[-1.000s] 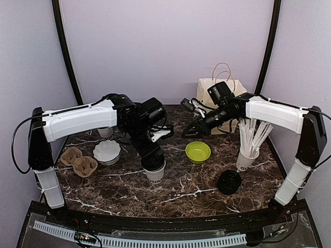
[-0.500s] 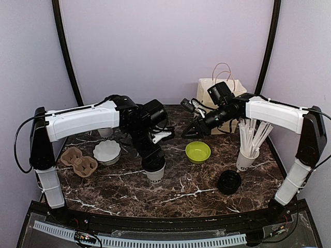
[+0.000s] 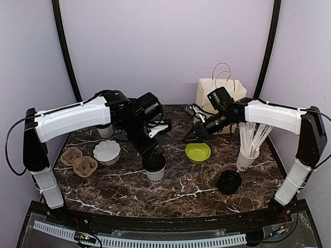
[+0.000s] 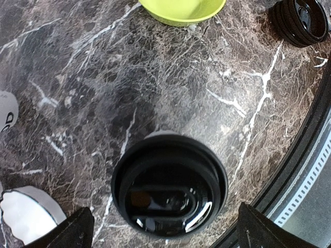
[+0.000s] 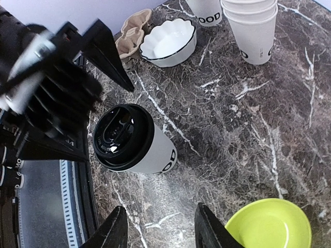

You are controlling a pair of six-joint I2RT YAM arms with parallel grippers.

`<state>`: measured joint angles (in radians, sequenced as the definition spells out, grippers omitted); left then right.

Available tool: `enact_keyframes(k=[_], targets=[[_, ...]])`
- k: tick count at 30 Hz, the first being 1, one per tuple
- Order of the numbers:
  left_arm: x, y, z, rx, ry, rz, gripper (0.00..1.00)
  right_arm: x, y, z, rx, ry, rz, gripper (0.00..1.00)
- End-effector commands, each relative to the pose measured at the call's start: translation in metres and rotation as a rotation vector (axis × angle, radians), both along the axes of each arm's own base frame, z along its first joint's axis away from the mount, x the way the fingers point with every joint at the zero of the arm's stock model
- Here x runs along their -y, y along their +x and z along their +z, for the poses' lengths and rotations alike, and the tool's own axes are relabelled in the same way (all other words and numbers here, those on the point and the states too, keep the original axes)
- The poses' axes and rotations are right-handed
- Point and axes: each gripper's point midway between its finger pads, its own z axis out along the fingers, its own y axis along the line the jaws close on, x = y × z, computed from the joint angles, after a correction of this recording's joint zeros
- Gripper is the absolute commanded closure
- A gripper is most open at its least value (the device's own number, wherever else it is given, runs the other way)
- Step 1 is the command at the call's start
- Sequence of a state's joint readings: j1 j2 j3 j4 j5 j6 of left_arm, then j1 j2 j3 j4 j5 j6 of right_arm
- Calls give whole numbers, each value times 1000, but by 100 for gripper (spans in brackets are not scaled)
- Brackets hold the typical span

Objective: Pack the takeout coffee

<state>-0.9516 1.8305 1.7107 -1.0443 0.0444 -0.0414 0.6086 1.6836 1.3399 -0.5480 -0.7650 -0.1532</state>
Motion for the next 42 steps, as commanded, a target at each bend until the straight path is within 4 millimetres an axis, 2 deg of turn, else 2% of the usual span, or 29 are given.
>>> enact_keyframes(k=[1, 3, 4, 5, 6, 7, 8, 9, 10, 11, 12, 16, 20, 26, 33, 42], targets=[[-36, 2, 38, 121, -58, 113, 1, -7, -21, -3, -133, 39, 2, 55], [-43, 7, 36, 125, -106, 172, 1, -12, -35, -15, -227, 30, 29, 53], [-43, 12, 43, 136, -157, 217, 2, -14, -42, -19, -272, 31, 45, 52], [-48, 12, 34, 101, -172, 243, 6, -16, -49, -23, -315, 30, 58, 52], [-40, 13, 43, 82, -264, 267, 8, -18, -54, -25, -344, 33, 71, 52], [-46, 14, 31, 50, -273, 300, 12, -20, -58, -29, -369, 34, 79, 51], [-37, 16, 41, 32, -367, 315, 15, -22, -62, -31, -391, 37, 86, 51], [-42, 16, 29, 1, -375, 342, 19, -25, -64, -34, -410, 38, 92, 51], [-34, 17, 35, -22, -447, 356, 21, -27, -65, -37, -431, 35, 97, 51], [-38, 18, 26, -45, -451, 381, 24, -29, -66, -41, -448, 30, 102, 52], [-33, 19, 27, -68, -493, 398, 25, -32, -67, -42, -460, 29, 107, 53], [-35, 21, 12, -122, -510, 449, 35, -39, -66, -48, -506, 29, 121, 56], [-40, 23, -1, -133, -504, 473, 39, -44, -65, -49, -538, 37, 130, 57], [-33, 18, -17, -191, -506, 447, 46, -52, -63, -52, -592, 56, 141, 59], [-28, 13, -23, -235, -522, 429, 54, -59, -65, -53, -630, 67, 163, 59], [-29, 8, -35, -264, -517, 441, 60, -66, -63, -57, -667, 64, 154, 57]])
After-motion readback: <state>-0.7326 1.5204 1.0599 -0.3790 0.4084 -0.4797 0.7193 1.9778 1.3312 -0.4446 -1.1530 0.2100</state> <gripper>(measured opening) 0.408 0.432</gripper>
